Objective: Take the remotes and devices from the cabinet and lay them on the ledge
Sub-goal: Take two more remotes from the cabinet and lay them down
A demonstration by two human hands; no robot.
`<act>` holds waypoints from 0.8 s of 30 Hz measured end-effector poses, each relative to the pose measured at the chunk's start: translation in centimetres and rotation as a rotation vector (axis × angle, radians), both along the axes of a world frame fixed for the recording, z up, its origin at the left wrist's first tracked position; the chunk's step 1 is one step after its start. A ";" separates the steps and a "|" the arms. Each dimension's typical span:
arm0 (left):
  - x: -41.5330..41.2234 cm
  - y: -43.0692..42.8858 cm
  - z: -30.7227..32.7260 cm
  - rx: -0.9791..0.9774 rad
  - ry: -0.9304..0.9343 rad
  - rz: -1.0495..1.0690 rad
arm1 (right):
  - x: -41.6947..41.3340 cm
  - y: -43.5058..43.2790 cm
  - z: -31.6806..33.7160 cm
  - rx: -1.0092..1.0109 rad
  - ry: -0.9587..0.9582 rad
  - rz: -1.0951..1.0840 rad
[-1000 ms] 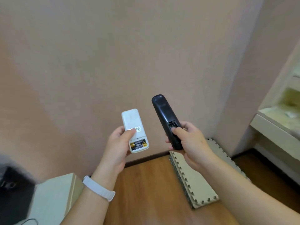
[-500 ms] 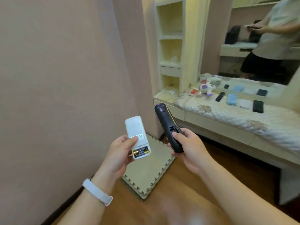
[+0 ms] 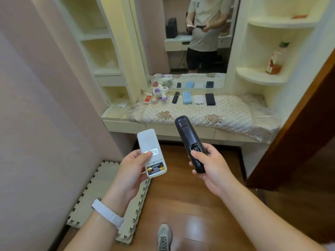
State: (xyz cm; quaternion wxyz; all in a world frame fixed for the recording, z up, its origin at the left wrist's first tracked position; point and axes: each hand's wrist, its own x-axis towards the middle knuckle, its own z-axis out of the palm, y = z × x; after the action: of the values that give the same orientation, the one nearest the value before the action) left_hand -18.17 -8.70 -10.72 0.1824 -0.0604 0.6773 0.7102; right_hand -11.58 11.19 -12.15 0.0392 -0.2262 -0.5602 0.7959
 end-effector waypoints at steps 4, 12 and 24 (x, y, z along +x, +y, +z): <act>-5.1 1.2 -1.4 0.042 -0.054 -0.056 | -3.9 0.5 -0.8 0.013 -0.044 -0.098; -17.2 0.4 -2.8 0.097 -0.107 -0.108 | -14.7 -0.3 -1.4 0.009 -0.109 -0.195; -27.7 9.4 -5.6 0.067 -0.194 -0.328 | -20.3 5.9 -2.9 0.061 -0.133 -0.378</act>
State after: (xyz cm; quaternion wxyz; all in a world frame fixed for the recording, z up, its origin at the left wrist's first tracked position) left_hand -45.84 0.70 -16.36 0.3622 -0.0112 0.6332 0.6839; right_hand -31.90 17.05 -15.09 0.1575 -0.3783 -0.5329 0.7404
